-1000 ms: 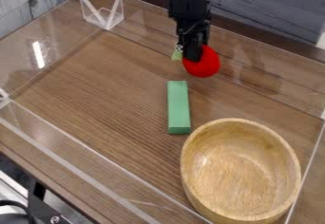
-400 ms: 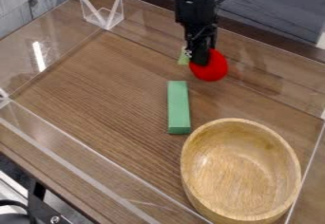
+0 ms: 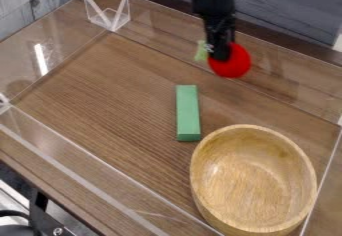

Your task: Move the red object to the right side of the table

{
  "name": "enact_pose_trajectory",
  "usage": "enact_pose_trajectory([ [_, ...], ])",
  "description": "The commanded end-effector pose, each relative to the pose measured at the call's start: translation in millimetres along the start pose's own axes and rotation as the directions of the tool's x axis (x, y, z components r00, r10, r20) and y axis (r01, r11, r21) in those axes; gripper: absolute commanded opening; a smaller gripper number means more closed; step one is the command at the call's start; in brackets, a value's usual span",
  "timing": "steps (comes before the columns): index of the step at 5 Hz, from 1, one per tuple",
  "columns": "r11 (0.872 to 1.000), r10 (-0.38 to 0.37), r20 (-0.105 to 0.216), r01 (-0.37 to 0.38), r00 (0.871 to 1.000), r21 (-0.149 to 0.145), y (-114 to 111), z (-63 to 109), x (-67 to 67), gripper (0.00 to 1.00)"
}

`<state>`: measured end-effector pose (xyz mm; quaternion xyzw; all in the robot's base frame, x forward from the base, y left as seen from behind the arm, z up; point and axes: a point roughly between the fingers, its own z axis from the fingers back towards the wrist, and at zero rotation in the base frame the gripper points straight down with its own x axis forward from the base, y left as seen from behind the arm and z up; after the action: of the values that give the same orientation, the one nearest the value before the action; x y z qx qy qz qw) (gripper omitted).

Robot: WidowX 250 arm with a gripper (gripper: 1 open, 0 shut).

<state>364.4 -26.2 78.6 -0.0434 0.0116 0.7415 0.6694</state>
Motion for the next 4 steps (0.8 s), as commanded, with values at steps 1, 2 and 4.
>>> enact_pose_trajectory([
  [1,0.989,-0.104,-0.007,0.102,0.995,-0.109,-8,14.8,-51.7,0.00],
  [2,0.987,-0.106,0.007,0.106,0.994,-0.121,-5,5.5,-54.5,0.00],
  [4,0.987,0.016,0.003,-0.015,1.000,-0.159,-7,25.4,-19.0,0.00],
])
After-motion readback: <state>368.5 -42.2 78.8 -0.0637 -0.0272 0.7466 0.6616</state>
